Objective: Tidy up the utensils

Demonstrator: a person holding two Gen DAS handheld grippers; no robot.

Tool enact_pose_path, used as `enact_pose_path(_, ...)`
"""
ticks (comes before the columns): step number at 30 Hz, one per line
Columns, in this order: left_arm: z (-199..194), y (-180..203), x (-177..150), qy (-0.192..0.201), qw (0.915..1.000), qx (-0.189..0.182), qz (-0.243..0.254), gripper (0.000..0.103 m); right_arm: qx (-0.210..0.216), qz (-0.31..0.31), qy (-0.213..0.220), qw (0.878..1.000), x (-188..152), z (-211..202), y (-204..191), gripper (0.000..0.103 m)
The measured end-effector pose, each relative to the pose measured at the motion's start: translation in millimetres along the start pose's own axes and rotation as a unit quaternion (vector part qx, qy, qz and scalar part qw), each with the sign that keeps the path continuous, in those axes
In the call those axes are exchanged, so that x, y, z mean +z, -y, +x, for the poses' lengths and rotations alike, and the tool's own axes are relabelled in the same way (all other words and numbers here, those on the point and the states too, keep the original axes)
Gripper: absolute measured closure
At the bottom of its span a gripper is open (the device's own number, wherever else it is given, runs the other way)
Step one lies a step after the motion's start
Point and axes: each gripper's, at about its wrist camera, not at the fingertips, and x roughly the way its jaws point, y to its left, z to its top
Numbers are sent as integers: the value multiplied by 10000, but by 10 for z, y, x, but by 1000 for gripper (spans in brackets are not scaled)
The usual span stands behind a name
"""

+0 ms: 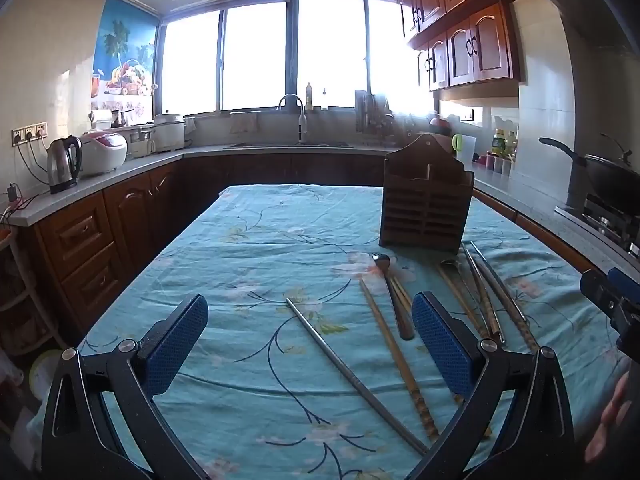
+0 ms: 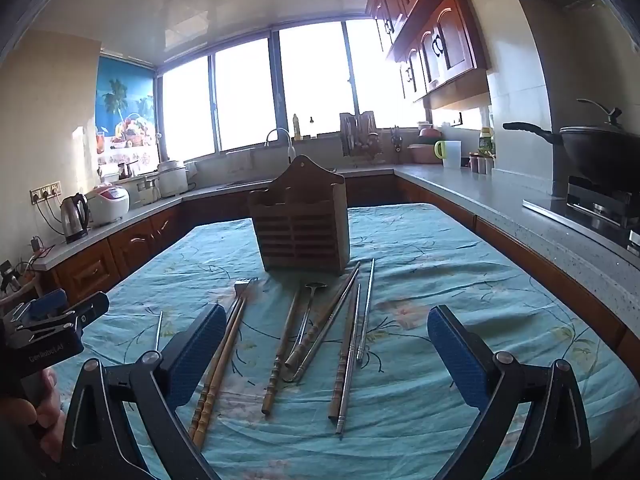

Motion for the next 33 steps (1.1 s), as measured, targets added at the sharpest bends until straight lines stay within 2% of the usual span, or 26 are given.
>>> enact_pose_path(33,-15,28,23,14,10000,-30,45,0,48,68,52,10000,18,-18,16,1)
